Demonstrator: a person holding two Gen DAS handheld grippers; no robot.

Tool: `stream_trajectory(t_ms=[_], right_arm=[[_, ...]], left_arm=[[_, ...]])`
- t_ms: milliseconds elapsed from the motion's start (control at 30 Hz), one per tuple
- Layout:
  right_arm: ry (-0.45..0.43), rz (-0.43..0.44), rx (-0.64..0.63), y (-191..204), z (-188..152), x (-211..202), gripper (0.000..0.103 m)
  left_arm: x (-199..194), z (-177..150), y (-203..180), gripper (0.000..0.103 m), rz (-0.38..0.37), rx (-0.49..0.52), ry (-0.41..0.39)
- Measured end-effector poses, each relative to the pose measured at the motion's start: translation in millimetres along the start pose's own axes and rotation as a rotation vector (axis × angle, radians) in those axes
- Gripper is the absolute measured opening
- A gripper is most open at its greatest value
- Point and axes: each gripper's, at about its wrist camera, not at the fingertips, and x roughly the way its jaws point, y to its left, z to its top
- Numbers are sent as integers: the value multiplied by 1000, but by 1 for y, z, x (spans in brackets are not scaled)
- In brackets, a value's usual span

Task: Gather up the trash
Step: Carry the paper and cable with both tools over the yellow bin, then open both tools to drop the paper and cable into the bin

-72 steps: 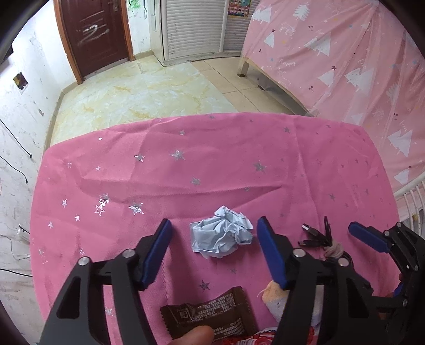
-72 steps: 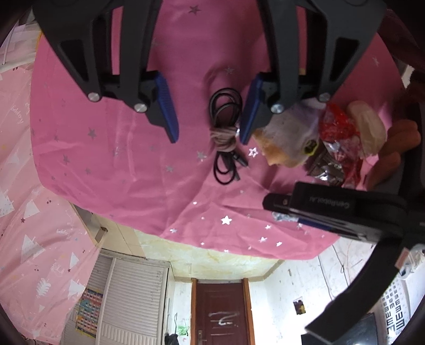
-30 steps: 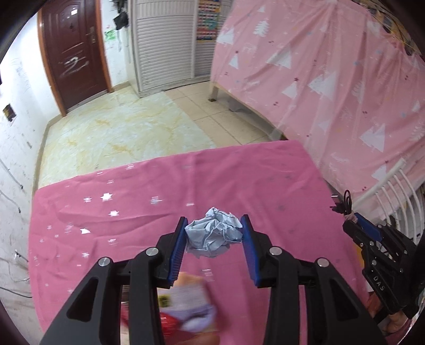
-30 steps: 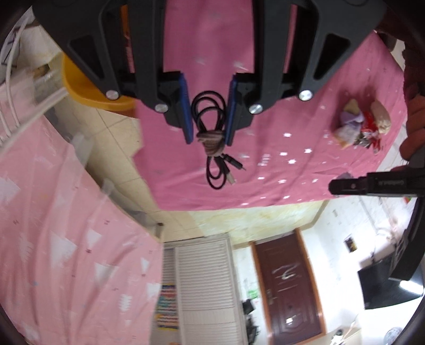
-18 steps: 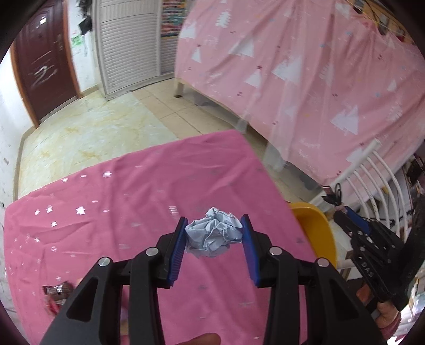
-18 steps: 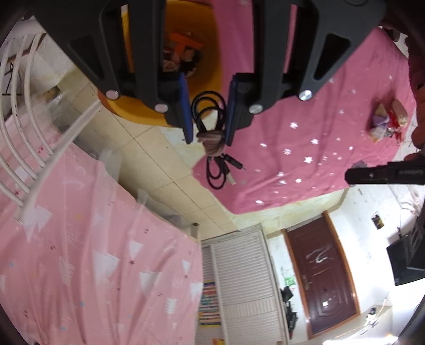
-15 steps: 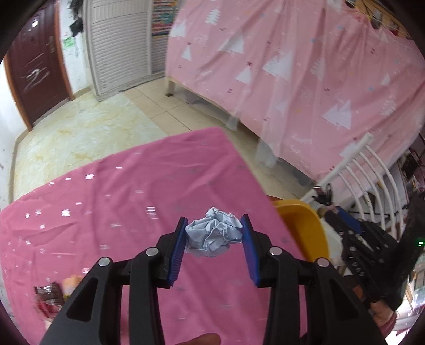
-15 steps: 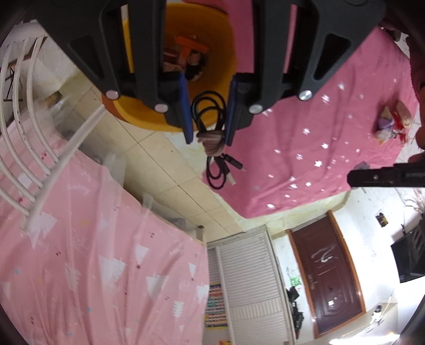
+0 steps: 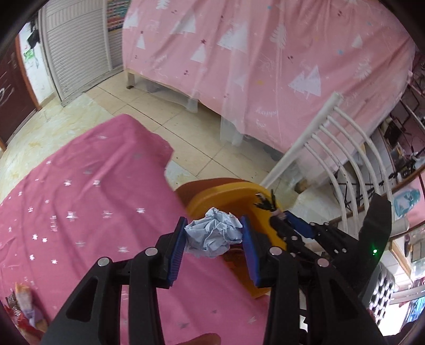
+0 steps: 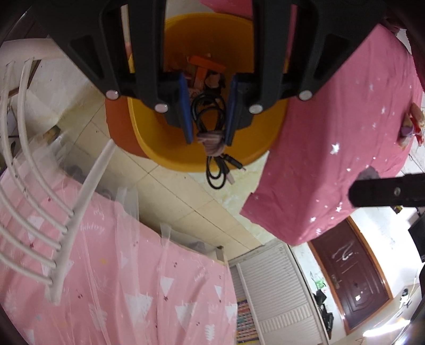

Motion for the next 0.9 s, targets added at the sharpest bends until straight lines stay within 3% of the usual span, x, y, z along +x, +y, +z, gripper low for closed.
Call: stream_trajectory(t_ms=[467,633,700,800,900], right_arm=[[40,15,57,-19,-12,11,23],[43,7,54,-19,-11,12,23],[41,6,59,-19,-10,12,25],[25,13,64,-17,-9,7,39],[-6,20,53,-12,-5,-4,41]], left_arm=[[35,-4,-24,37,2,20,53],[31,-3,-24,58,9,15,40],[28,-3,-22,61,4,6,31],[22,-5,-16,64,0,-12,17],[11,-8,-8,67,5,-26,-3]])
